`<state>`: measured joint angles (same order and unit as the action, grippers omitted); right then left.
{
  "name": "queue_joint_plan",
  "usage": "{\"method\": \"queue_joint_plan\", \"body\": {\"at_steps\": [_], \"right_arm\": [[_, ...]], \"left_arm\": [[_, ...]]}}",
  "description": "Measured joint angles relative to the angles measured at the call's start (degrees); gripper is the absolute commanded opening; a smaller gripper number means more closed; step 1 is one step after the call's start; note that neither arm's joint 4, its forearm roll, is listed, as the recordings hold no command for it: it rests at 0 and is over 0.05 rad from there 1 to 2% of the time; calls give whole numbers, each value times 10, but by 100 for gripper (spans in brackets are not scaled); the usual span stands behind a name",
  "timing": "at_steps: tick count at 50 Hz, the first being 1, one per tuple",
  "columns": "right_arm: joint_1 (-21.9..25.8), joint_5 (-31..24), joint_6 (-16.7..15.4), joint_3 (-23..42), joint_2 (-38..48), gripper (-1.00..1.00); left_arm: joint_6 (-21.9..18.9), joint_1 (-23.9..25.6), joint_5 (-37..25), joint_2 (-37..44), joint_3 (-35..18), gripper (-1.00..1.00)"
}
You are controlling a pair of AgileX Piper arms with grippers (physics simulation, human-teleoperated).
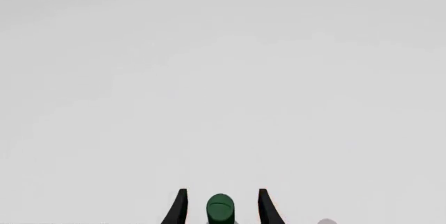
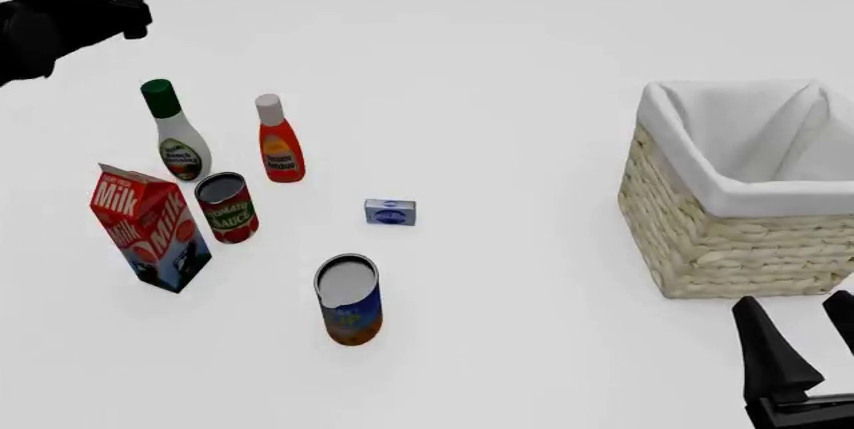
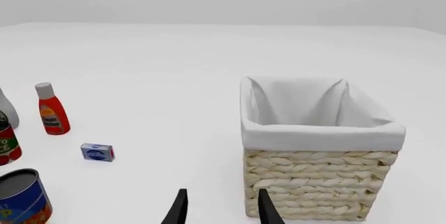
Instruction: Pick the salad dressing and place it in the basket.
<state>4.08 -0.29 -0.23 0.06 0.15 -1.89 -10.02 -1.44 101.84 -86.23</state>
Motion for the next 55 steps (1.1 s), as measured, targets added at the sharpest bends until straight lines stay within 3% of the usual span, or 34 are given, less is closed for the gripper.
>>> {"method": "queue_joint_plan", "body": {"at_steps": [23, 55], "right_arm": [[3, -1, -2, 1, -1, 100], [11, -3, -4, 0, -1, 100]], "left_arm": [[13, -9, -61, 107, -91, 100], [16, -7, -65, 175, -103, 100]]}}
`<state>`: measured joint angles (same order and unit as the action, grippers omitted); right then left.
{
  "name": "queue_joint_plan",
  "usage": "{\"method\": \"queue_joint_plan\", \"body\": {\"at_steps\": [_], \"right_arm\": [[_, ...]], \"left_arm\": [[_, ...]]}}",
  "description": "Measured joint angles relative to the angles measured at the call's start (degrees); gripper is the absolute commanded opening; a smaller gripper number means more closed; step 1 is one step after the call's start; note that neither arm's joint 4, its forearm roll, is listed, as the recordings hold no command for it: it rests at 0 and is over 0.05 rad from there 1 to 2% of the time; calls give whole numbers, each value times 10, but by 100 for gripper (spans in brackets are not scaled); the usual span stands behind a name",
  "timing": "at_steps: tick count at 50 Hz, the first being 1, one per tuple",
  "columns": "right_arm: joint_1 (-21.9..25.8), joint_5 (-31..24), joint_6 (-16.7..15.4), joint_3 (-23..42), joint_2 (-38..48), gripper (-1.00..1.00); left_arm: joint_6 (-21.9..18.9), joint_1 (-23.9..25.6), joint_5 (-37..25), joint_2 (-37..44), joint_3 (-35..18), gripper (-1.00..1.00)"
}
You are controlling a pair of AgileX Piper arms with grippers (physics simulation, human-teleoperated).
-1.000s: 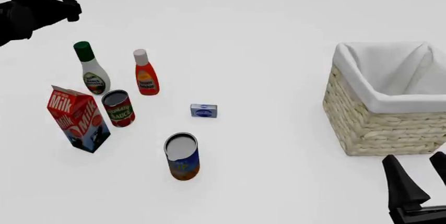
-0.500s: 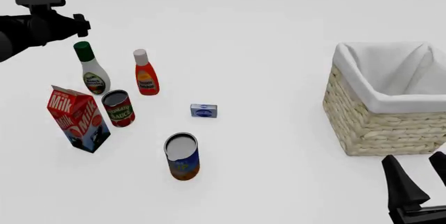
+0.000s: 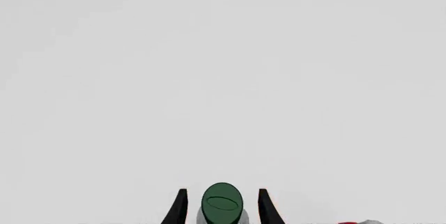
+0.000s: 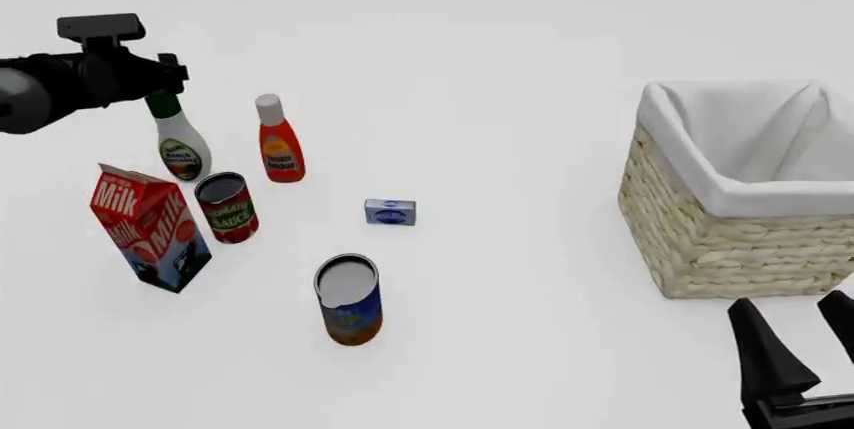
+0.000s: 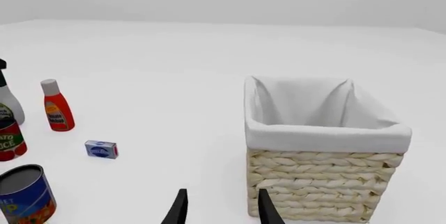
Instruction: Pick the salad dressing and place it in the basket.
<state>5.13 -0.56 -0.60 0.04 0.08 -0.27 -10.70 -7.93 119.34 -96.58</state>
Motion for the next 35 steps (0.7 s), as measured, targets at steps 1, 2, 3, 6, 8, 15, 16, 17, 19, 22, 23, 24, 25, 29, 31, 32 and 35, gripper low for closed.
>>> {"method": "queue_joint_plan", "body": {"at_steps": [1, 2, 3, 6, 8, 15, 16, 17, 19, 22, 23, 24, 25, 29, 31, 32, 35], "right_arm": [[0, 0, 0, 0, 0, 100], [0, 0, 0, 0, 0, 100], [1, 0, -1, 0, 0, 100], [1, 0, -1, 0, 0, 100], [1, 0, -2, 0, 0, 100], [2, 0, -3, 0, 0, 100], [2, 0, -3, 0, 0, 100], [2, 0, -3, 0, 0, 100], [2, 0, -3, 0, 0, 100], [3, 1, -3, 0, 1, 100], [3, 1, -3, 0, 1, 100], [4, 1, -4, 0, 1, 100], [4, 1, -4, 0, 1, 100], [4, 1, -4, 1, 1, 100], [5, 2, -5, 1, 1, 100], [5, 2, -5, 1, 1, 100], [6, 2, -5, 1, 1, 100]], "left_arm": [[0, 0, 1, 1, 1, 100], [1, 0, 1, 2, 1, 100], [1, 0, 2, 3, 2, 100], [1, 0, 4, 6, 3, 100], [2, 0, 5, 9, 3, 100], [3, 0, 7, 16, 3, 100], [3, 0, 7, 17, 3, 100], [3, 0, 8, 17, 3, 100], [3, 1, 8, 19, 3, 100], [4, 1, 9, 22, 3, 100], [4, 1, 9, 22, 3, 100], [5, 1, 10, 23, 3, 100], [5, 2, 11, 24, 4, 100], [6, 2, 13, 26, 6, 100], [6, 2, 14, 27, 7, 100], [6, 2, 15, 27, 7, 100], [7, 1, 16, 29, 8, 100]]}}
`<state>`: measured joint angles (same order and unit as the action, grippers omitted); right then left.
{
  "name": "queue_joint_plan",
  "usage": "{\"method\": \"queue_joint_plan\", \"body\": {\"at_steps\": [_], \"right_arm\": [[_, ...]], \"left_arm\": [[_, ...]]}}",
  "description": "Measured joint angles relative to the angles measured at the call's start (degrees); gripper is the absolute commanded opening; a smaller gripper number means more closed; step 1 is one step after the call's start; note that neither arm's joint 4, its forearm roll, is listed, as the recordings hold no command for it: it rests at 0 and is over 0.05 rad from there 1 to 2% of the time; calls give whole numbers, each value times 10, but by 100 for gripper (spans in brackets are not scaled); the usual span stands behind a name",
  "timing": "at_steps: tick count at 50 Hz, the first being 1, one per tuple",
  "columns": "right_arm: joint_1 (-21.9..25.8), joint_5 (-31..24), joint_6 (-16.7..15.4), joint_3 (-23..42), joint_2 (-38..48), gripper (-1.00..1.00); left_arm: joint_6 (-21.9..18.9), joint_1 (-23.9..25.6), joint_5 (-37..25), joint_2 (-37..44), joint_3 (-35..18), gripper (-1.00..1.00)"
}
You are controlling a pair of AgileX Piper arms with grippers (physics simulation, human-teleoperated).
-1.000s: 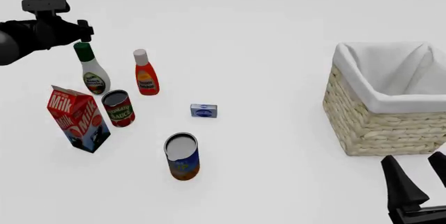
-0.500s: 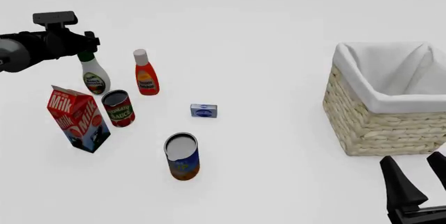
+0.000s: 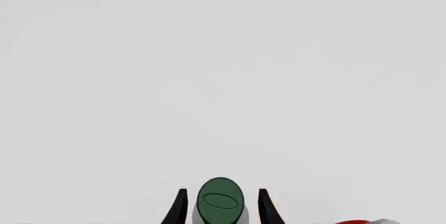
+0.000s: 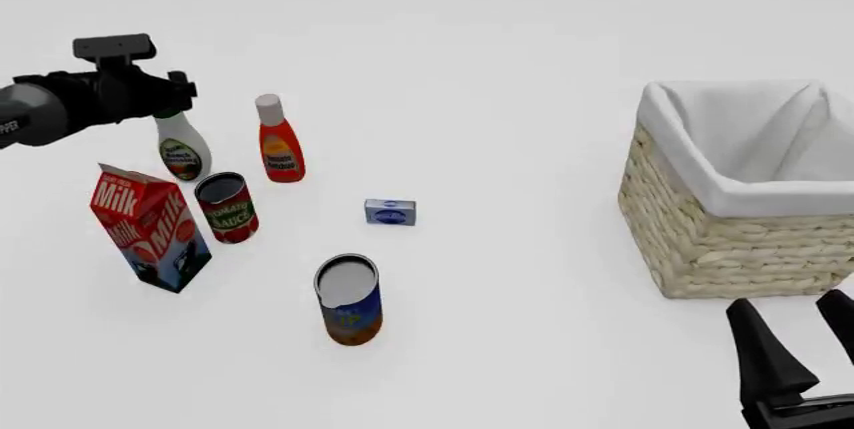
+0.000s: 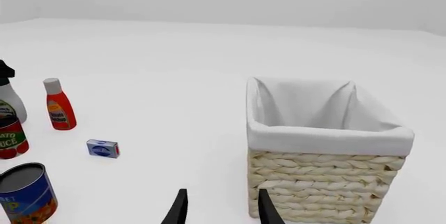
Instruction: Pick the salad dressing and place it in the basket.
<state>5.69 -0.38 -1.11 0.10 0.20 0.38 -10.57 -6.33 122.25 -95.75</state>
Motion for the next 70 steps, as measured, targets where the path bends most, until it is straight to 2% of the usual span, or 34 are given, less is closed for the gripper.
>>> {"method": "queue_joint_plan", "body": {"at_steps": [7, 8, 28, 42, 56, 70], "right_arm": [[1, 1, -1, 0, 0, 100], [1, 1, -1, 0, 1, 100], [1, -1, -1, 0, 0, 100], [1, -1, -1, -1, -1, 100], [1, -1, 1, -1, -1, 100], [2, -1, 2, -1, -1, 100]], "left_arm": [[0, 1, 5, 1, 5, 100], [-1, 1, 6, 0, 6, -100], [-14, -24, 51, -35, 47, -100], [-22, -24, 27, -79, 25, -100], [-37, 6, -14, -143, 0, -100], [-57, 78, -41, -217, 10, -100]]}}
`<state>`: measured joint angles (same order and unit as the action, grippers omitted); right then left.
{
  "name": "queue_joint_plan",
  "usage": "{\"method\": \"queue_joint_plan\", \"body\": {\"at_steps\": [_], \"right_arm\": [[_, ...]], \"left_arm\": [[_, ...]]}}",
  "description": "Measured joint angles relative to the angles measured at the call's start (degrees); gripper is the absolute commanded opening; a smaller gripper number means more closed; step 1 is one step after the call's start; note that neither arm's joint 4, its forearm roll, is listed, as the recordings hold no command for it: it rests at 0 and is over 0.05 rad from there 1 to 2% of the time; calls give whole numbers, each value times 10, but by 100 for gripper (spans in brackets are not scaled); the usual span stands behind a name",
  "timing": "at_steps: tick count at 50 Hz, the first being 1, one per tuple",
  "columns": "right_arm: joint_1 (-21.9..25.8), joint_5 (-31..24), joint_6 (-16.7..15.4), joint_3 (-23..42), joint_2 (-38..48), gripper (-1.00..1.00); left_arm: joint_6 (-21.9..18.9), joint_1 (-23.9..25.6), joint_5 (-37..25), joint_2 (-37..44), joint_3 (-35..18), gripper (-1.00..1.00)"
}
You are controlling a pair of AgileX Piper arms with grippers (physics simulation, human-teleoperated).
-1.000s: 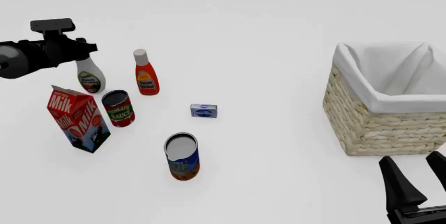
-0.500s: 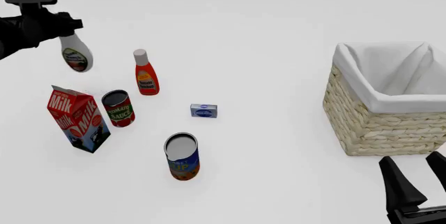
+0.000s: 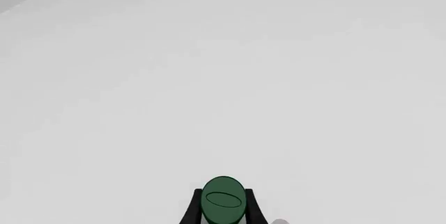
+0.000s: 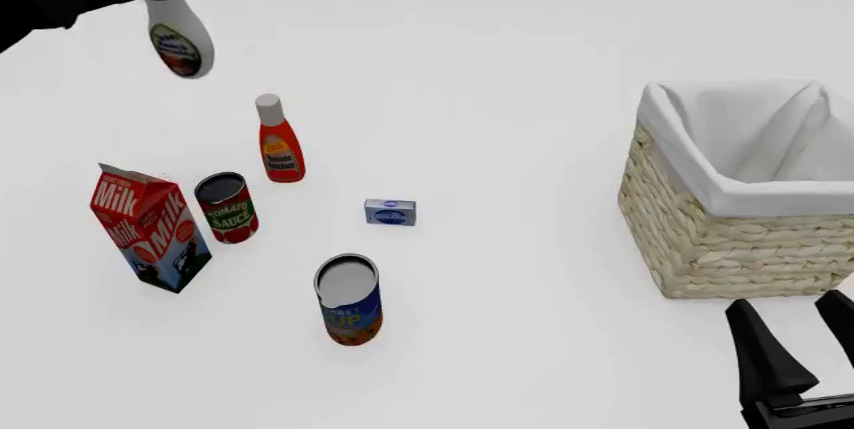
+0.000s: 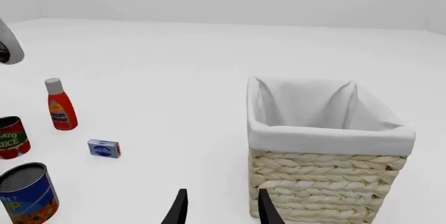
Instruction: Pick the salad dressing and place it in the basket.
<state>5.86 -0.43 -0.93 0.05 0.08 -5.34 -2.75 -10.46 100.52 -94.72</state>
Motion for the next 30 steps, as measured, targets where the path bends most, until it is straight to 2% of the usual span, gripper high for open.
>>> {"method": "queue_joint_plan", "body": {"at_steps": [9, 30], "right_arm": [[0, 1, 1, 0, 0, 100], [-2, 2, 1, 0, 0, 100]], "left_arm": [[-15, 65, -10, -42, 18, -100], [-42, 225, 7, -106, 101, -100]]}}
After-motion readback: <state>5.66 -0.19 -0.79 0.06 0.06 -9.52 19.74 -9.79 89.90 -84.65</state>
